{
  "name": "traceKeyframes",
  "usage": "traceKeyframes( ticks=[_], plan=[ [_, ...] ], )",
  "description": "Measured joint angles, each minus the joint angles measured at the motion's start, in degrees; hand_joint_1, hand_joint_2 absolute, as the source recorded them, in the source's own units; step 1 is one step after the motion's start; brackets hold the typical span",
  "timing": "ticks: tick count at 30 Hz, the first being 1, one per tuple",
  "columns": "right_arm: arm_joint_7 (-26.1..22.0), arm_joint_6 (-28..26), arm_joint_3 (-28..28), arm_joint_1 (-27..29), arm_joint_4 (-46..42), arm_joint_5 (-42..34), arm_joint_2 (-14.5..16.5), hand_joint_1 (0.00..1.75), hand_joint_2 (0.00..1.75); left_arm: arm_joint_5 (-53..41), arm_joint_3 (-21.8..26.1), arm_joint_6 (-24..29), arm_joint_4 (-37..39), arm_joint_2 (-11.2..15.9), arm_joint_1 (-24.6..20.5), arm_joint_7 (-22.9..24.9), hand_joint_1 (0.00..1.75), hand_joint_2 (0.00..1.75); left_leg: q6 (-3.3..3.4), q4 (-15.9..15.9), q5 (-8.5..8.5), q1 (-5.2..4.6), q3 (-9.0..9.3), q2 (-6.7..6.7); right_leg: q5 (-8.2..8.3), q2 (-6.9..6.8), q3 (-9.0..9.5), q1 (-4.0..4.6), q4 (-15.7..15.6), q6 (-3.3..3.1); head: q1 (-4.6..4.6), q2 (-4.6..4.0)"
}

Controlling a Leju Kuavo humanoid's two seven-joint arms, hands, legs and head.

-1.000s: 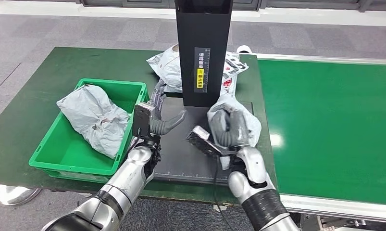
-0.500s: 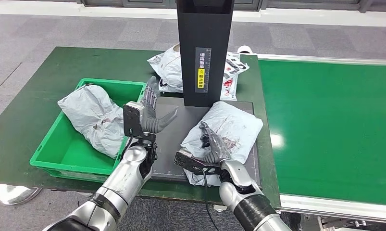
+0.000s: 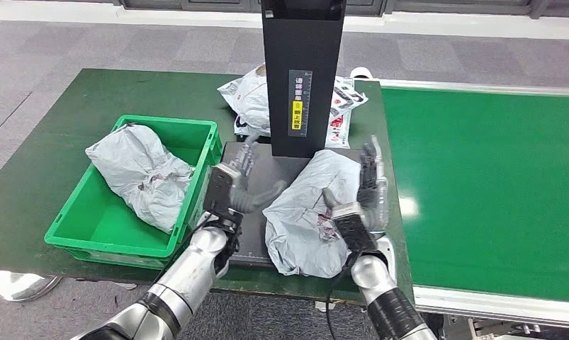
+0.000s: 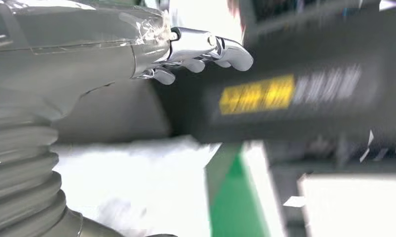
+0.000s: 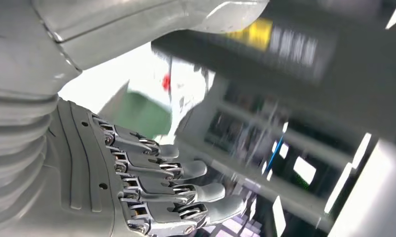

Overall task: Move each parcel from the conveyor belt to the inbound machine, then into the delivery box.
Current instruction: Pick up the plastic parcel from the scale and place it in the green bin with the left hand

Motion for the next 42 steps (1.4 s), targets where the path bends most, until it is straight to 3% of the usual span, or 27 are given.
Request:
traceKeyframes(
  ticks=[13,15,18,21,25,30,34,38,42],
  plan=[
    [-1.14,-0.28,-2.52,0.31,-0.73,-2.16,-0.69,0.00,1.75,-1.41,-2.50,0.64,3.12,-0.84,-0.03,0.32,0.00,1.75,0.03,0.00,-0.02,-0.04,0.02,0.14,0.04,0.18,-0.05,-0.04,0.00,0.04,-0.01,0.00],
    [-1.55,-1.08,-4.84,0.53,-1.08,-4.22,-1.32,0.00,1.75,-6.96,-5.89,1.48,6.91,-1.66,-0.31,4.78,0.00,1.75,0.02,0.00,-0.02,-0.04,0.03,0.18,0.04,0.26,-0.08,-0.02,0.00,0.04,-0.02,0.00],
    [-2.21,-2.40,-8.04,0.23,-0.99,-6.04,-2.29,0.00,1.75,-23.01,-17.68,2.13,16.03,-3.32,-2.94,18.51,0.00,1.75,0.02,-0.01,-0.02,-0.03,0.07,0.12,0.03,0.16,0.04,0.00,0.01,0.04,-0.01,0.00],
    [-2.37,-2.65,-8.38,0.13,-0.94,-5.99,-2.43,0.00,1.75,-24.70,-21.35,1.87,18.56,-3.72,-4.35,20.36,0.00,1.75,0.03,-0.01,-0.01,-0.02,0.15,0.09,0.03,0.11,0.15,-0.01,0.01,0.04,0.00,0.00],
    [-2.36,-2.74,-8.39,0.14,-0.94,-5.75,-2.48,0.00,1.75,-25.28,-22.02,2.10,19.23,-3.82,-4.74,20.82,1.75,1.75,0.03,-0.01,-0.01,-0.02,0.19,0.09,0.03,0.10,0.21,-0.01,0.01,0.05,-0.01,0.00],
    [-0.81,-2.99,-8.40,1.19,-1.96,-2.48,-2.49,0.00,1.75,-29.85,-22.84,6.08,19.49,-3.77,-5.52,23.75,1.75,1.75,0.04,-0.01,-0.01,-0.02,0.28,0.09,0.03,0.09,0.29,-0.01,0.01,0.04,-0.01,0.00],
    [0.43,-3.03,-8.42,3.05,-4.08,-1.52,-2.49,0.00,1.75,-28.21,-20.81,13.26,18.38,-3.18,-5.79,20.24,1.75,1.75,0.03,-0.01,0.00,-0.02,0.27,0.11,0.03,0.13,0.25,0.01,0.01,0.04,0.00,0.00],
    [0.69,-2.71,-8.50,4.43,-5.46,-1.90,-2.51,0.00,1.75,-24.88,-14.53,23.33,12.74,-1.32,-5.94,13.93,1.75,1.75,-0.02,-0.02,0.03,-0.02,0.24,0.20,0.08,0.25,0.15,0.04,0.02,-0.03,0.00,0.00],
    [0.27,-2.53,-8.69,5.43,-5.89,-2.85,-2.52,0.00,1.75,-22.12,-5.89,27.96,1.25,2.85,-6.17,10.72,1.75,1.75,-0.07,-0.04,0.05,0.04,0.23,0.35,0.13,0.41,0.07,0.11,0.05,-0.11,-0.01,0.00]
  ],
)
